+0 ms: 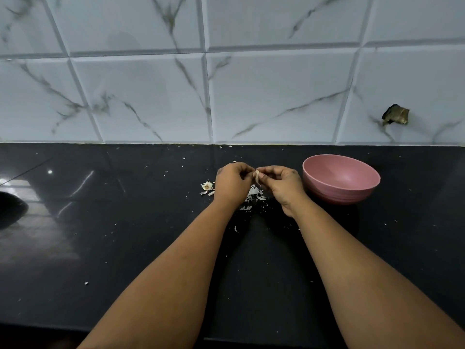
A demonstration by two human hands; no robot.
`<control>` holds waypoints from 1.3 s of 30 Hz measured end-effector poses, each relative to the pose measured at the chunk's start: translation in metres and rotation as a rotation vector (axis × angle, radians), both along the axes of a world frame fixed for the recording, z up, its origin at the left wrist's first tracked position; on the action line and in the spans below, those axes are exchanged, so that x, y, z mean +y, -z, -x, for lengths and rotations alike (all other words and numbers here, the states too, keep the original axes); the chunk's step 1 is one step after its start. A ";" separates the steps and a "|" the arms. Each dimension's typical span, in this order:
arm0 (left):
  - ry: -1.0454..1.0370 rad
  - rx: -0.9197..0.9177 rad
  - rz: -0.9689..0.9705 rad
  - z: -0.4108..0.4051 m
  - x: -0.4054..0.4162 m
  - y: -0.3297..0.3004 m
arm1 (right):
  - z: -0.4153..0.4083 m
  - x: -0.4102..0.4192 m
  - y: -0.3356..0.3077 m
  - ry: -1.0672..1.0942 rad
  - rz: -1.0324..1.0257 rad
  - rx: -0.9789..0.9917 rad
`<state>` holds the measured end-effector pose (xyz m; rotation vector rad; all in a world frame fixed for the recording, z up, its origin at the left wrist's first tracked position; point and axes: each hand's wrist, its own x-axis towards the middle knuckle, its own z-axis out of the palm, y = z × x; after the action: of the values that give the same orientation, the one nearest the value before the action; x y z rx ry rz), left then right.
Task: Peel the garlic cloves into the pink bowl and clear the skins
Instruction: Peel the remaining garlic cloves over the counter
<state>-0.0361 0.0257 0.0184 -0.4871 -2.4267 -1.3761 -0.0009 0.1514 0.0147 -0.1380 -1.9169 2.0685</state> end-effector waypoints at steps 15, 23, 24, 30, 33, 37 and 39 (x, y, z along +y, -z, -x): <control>-0.059 0.010 0.034 -0.005 0.000 -0.005 | 0.001 -0.007 -0.001 -0.011 -0.029 0.016; 0.005 -0.127 -0.163 -0.002 0.004 0.001 | 0.003 -0.003 0.001 0.047 -0.144 0.068; -0.003 -0.154 -0.198 0.001 0.004 0.002 | 0.003 -0.004 0.001 0.036 -0.158 0.077; 0.158 -0.408 -0.571 0.000 0.001 -0.003 | 0.002 -0.007 -0.002 0.031 -0.168 0.101; 0.160 -0.404 -0.541 -0.003 0.002 -0.005 | 0.003 -0.004 -0.002 0.051 -0.178 0.081; -0.010 -0.159 -0.065 0.000 0.001 0.000 | 0.009 0.002 0.005 0.087 -0.378 0.072; -0.025 -0.124 -0.019 -0.002 0.002 0.000 | 0.009 0.003 0.005 0.101 -0.415 0.077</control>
<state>-0.0341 0.0272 0.0188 -0.3765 -2.5049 -1.4582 -0.0104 0.1539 0.0100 -0.0560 -2.1910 1.5504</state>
